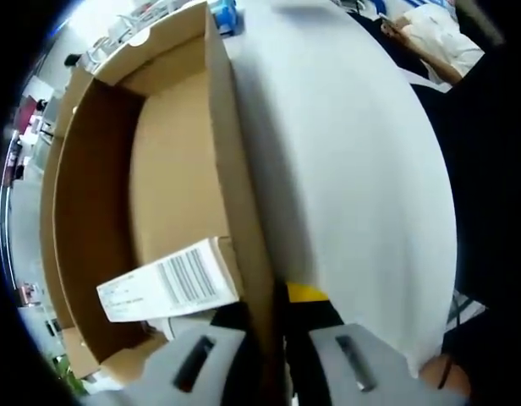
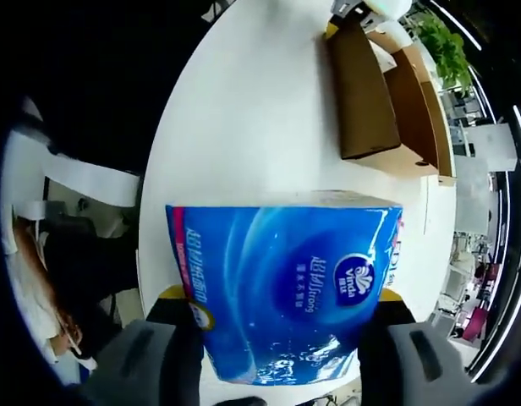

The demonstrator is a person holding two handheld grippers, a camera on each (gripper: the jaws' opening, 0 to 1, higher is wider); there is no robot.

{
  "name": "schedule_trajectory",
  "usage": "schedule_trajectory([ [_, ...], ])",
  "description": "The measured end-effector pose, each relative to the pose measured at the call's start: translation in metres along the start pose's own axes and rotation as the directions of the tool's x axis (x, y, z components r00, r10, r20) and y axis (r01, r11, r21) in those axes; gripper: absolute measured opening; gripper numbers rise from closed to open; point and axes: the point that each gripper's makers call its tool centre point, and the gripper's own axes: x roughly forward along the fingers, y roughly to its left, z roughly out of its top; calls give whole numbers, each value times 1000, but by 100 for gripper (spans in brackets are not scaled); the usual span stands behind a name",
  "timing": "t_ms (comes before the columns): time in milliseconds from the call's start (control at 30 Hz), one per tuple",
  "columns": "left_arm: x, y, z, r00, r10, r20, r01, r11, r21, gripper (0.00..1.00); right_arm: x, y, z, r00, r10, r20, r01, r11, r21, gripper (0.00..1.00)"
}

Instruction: Operate the shoe box by opening the lid, removing the specified soft item, and placing it in the target area until the item is outside and the box remains undamaged.

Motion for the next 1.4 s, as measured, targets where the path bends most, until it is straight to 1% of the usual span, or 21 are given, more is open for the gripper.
schedule_trajectory([
  [133,0,0,0,1000,-1,3,1,1000,-1,4,1,-6,0,1000,-5,3,5,1000,10,74],
  [233,-1,-1,-1,1000,0,1,0,1000,4,4,3,-7,1,1000,9,6,-9,1000,22,74],
  [567,-1,0,-1,1000,3,2,-3,1000,-1,4,20,-7,5,999,50,6,-50,999,20,74],
  [733,-1,0,-1,1000,2,2,-2,1000,0,4,32,-3,5,996,83,8,-84,996,37,74],
  [800,-1,0,-1,1000,1,3,-1,1000,1,4,35,-4,5,996,89,9,-89,995,35,74],
  [867,-1,-1,-1,1000,3,2,-3,1000,1,4,39,-4,1,994,111,2,-111,992,66,74],
  [933,-1,-1,-1,1000,3,2,-3,1000,2,4,42,-6,-1,993,114,-5,-114,992,63,74],
  [1000,-1,-1,-1,1000,3,1,-3,1000,3,4,46,-7,-5,990,138,-19,-136,988,78,74],
  [1233,0,-1,0,1000,3,4,-3,1000,-1,4,54,-11,-3,986,167,-17,-166,983,79,74],
  [1333,0,-1,1,1000,1,4,-1,1000,-2,4,55,-11,-3,985,169,-18,-167,983,78,74],
  [1367,0,-1,1,1000,0,4,0,1000,-2,4,60,-12,-4,983,180,-23,-178,981,82,74],
  [1400,0,-1,2,1000,1,4,-1,1000,-1,4,60,-12,-4,983,184,-20,-182,980,86,74],
])
